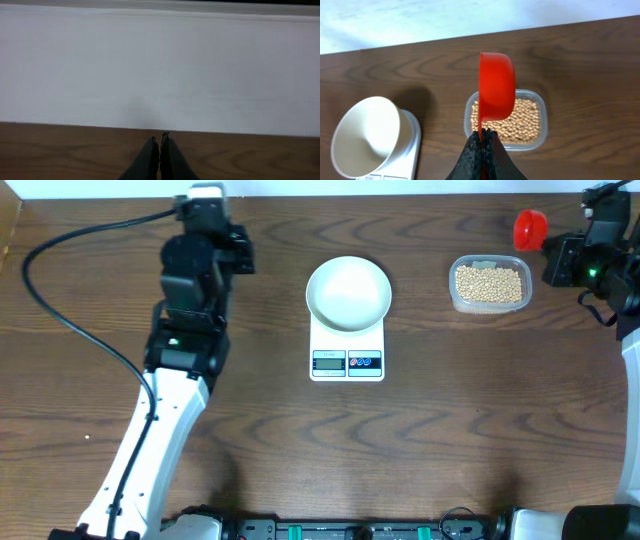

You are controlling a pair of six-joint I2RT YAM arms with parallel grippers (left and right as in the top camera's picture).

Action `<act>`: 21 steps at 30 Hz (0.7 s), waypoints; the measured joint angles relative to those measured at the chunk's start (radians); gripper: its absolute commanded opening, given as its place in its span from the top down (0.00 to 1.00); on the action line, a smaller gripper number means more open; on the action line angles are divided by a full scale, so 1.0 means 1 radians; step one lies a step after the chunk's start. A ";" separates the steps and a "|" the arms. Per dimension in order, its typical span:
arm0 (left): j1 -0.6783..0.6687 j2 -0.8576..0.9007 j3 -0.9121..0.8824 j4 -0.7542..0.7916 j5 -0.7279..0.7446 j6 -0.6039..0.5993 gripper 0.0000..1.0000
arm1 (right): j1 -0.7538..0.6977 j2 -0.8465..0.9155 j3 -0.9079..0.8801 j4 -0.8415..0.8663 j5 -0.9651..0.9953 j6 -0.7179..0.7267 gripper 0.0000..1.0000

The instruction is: Scoop item into bowl and weigh 50g on scale

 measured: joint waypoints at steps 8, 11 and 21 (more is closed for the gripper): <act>0.016 0.000 0.000 -0.097 0.011 -0.008 0.93 | 0.000 0.000 0.000 0.004 0.037 0.019 0.99; -0.022 0.013 0.001 -0.192 0.048 -0.016 0.92 | 0.000 0.000 0.000 -0.001 0.037 0.031 0.99; -0.363 0.177 -0.002 -0.520 0.121 -0.022 0.93 | 0.000 0.000 0.000 -0.055 0.012 0.048 0.99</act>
